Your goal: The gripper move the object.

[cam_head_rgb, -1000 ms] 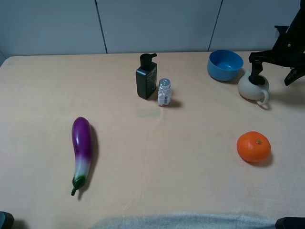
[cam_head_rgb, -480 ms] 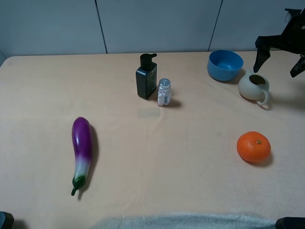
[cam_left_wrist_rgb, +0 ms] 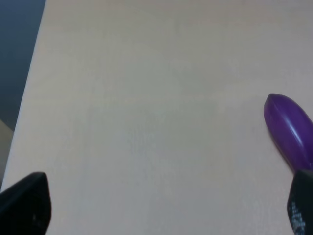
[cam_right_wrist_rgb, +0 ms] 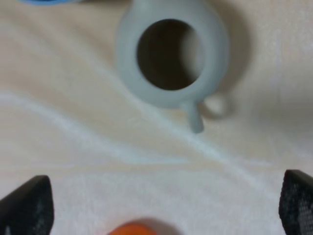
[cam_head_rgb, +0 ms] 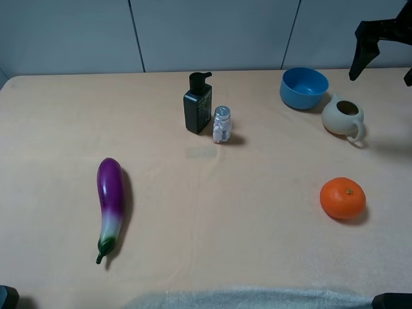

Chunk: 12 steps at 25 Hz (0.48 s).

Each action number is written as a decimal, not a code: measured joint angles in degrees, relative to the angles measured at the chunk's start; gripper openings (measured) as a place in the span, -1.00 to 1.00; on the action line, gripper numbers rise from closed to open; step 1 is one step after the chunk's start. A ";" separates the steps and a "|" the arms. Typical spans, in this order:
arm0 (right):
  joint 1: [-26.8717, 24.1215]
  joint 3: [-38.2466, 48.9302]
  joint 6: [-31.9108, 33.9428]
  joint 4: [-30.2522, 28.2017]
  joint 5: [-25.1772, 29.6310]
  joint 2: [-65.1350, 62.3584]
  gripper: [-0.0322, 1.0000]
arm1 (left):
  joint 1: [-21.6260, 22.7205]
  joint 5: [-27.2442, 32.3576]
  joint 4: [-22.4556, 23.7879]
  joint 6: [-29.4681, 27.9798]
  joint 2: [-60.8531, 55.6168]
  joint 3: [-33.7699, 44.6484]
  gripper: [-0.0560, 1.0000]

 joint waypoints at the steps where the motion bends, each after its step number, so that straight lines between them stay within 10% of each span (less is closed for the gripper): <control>1: 0.66 0.00 -0.08 -0.17 0.34 -0.67 0.40 | 0.00 0.00 0.00 0.00 0.00 0.00 0.93; 12: 7.18 0.00 -0.20 -1.86 1.41 -10.12 0.40 | 0.00 0.00 0.00 0.00 0.00 0.00 0.93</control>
